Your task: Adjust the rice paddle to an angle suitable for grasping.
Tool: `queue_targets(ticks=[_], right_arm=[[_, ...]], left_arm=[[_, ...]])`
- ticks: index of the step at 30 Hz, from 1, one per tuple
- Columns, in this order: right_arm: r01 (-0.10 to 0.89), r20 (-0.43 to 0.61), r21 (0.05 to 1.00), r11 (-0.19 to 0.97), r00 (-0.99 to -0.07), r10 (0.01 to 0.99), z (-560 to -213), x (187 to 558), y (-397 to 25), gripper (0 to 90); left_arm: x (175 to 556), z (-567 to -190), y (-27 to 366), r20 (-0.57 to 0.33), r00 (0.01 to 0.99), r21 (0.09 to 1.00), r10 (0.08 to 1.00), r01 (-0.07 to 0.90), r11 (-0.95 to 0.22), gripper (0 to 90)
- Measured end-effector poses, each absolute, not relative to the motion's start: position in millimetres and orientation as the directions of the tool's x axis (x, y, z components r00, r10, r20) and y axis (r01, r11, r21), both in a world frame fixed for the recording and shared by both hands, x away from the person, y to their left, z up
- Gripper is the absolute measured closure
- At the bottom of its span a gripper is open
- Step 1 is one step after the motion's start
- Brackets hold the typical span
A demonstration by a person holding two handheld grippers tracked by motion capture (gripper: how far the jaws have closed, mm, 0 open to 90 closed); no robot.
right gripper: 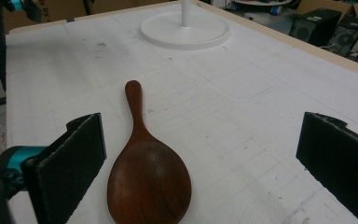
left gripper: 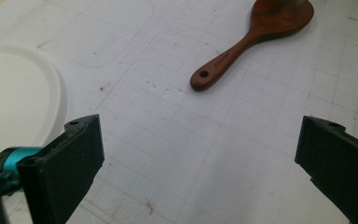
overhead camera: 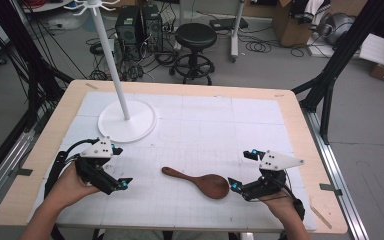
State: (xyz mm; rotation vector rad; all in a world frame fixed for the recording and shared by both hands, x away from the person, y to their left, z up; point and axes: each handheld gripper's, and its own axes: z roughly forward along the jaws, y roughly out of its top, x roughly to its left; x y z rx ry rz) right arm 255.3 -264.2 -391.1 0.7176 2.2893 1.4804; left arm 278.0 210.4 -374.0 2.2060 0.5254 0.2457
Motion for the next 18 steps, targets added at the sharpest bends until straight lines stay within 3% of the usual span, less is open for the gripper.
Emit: queue_targets(ticks=[18], right_arm=[[0.252, 0.014, 0.907, 0.338, -0.82, 0.572, -388.4, 253.1, -261.3, 0.4]], left_arm=[[269.1, -379.1, 236.7, -0.034, 0.865, 0.847, 0.501, 0.292, -0.445, 1.7]])
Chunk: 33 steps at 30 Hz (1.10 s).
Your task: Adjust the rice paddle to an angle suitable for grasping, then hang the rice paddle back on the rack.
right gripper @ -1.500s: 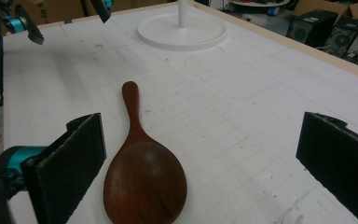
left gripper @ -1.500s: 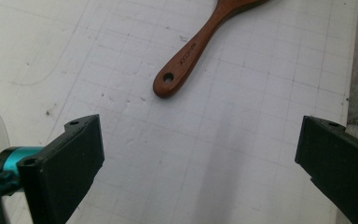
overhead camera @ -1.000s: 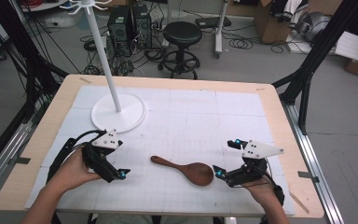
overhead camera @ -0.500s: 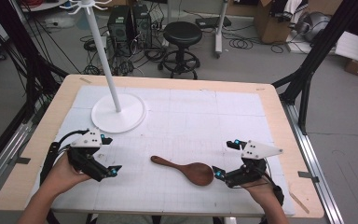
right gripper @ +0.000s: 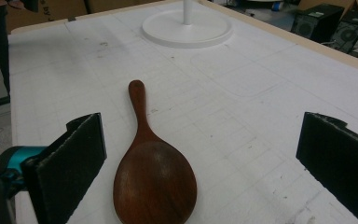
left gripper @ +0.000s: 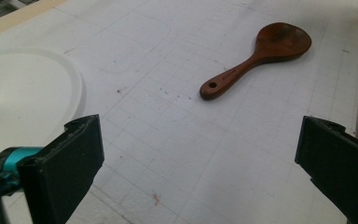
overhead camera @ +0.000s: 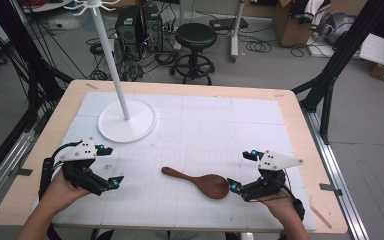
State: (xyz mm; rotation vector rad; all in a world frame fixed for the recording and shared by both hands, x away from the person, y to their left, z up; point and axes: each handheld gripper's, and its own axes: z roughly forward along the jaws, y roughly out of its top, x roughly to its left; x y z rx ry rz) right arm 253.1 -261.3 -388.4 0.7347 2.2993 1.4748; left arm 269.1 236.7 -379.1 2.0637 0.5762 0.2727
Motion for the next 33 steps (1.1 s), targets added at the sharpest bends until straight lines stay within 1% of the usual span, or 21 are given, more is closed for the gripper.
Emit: queue_targets(ticks=[5, 7, 21, 29, 33], right_arm=[[0.255, 0.014, 0.906, 0.338, -0.816, 0.578, -387.1, 252.3, -262.0, 0.4], [0.247, -0.001, 0.904, 0.35, -0.816, 0.578, -386.4, 252.4, -261.3, 0.4], [0.255, 0.002, 0.893, 0.372, -0.827, 0.562, -382.9, 252.8, -256.0, 0.4], [0.246, -0.004, 0.892, 0.379, -0.834, 0.552, -383.2, 254.1, -258.5, 0.4], [0.238, -0.015, 0.893, 0.383, -0.833, 0.553, -380.7, 255.4, -259.3, 0.4]], left_arm=[[268.3, -379.5, 241.2, -0.035, 0.861, 0.856, 0.508, 0.288, -0.43, 1.7], [268.1, -379.9, 242.3, -0.038, 0.859, 0.857, 0.51, 0.291, -0.426, 1.7], [268.8, -379.7, 243.1, -0.063, 0.875, 0.867, 0.479, 0.286, -0.408, 1.7], [268.3, -380.4, 241.6, -0.054, 0.876, 0.865, 0.479, 0.28, -0.416, 1.7], [267.5, -378.4, 245.1, -0.056, 0.872, 0.873, 0.487, 0.279, -0.399, 1.7]])
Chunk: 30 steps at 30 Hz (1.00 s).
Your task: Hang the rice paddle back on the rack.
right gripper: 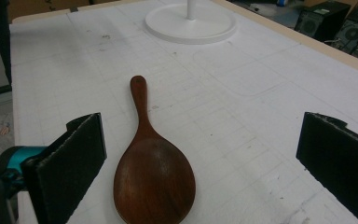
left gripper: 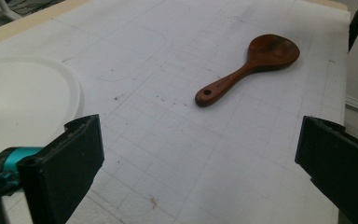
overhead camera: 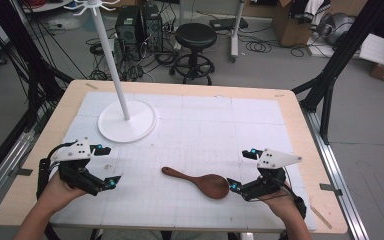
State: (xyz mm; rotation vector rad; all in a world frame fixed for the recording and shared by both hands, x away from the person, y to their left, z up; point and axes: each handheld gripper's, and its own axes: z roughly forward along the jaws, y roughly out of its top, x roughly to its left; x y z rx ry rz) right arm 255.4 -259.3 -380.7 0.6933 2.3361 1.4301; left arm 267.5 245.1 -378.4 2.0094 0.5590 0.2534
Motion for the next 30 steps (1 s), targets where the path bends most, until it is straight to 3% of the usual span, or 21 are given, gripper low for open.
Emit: queue_targets(ticks=[12, 30], right_arm=[[0.212, -0.049, 0.876, 0.433, -0.854, 0.518, -370.4, 256.7, -248.5, 0.4], [0.236, -0.022, 0.832, 0.502, -0.89, 0.455, -369.9, 271.4, -232.7, 0.4]], left_arm=[[264.7, -378.5, 245.6, -0.049, 0.869, 0.873, 0.492, 0.276, -0.402, 1.7], [267.5, -380.3, 244.9, -0.051, 0.871, 0.865, 0.489, 0.284, -0.414, 1.7]])
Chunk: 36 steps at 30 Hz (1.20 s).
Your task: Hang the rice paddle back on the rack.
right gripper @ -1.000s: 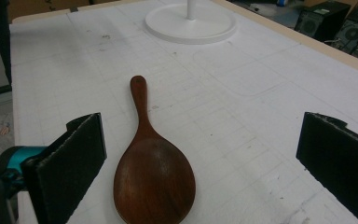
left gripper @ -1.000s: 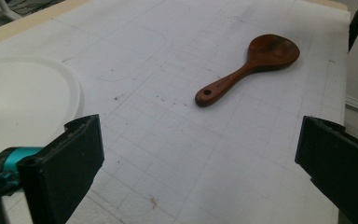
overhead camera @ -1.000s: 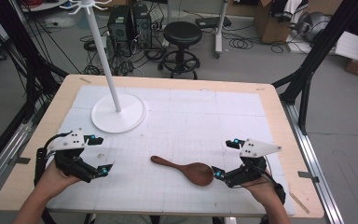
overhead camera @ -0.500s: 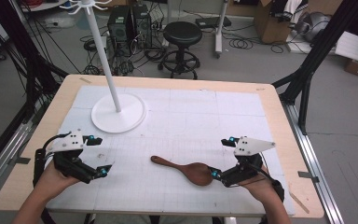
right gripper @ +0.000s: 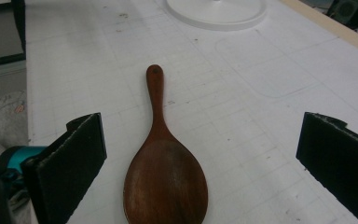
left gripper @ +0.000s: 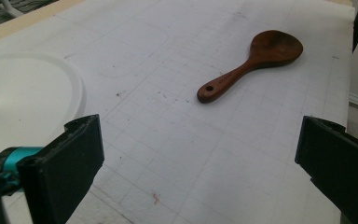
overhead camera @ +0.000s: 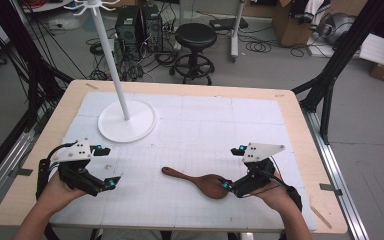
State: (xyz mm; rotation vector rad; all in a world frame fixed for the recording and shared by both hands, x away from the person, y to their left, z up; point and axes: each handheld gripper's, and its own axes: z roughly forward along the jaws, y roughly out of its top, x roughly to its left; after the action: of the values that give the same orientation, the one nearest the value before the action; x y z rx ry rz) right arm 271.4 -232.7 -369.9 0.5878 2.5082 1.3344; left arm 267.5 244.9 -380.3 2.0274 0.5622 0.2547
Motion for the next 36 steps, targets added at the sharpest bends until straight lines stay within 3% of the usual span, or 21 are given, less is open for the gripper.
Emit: queue_targets(ticks=[36], right_arm=[[0.233, -0.007, 0.661, 0.713, -0.948, 0.317, -369.1, 297.1, -178.8, 0.4]], left_arm=[[267.9, -382.7, 242.5, -0.048, 0.868, 0.854, 0.494, 0.293, -0.431, 1.7]])
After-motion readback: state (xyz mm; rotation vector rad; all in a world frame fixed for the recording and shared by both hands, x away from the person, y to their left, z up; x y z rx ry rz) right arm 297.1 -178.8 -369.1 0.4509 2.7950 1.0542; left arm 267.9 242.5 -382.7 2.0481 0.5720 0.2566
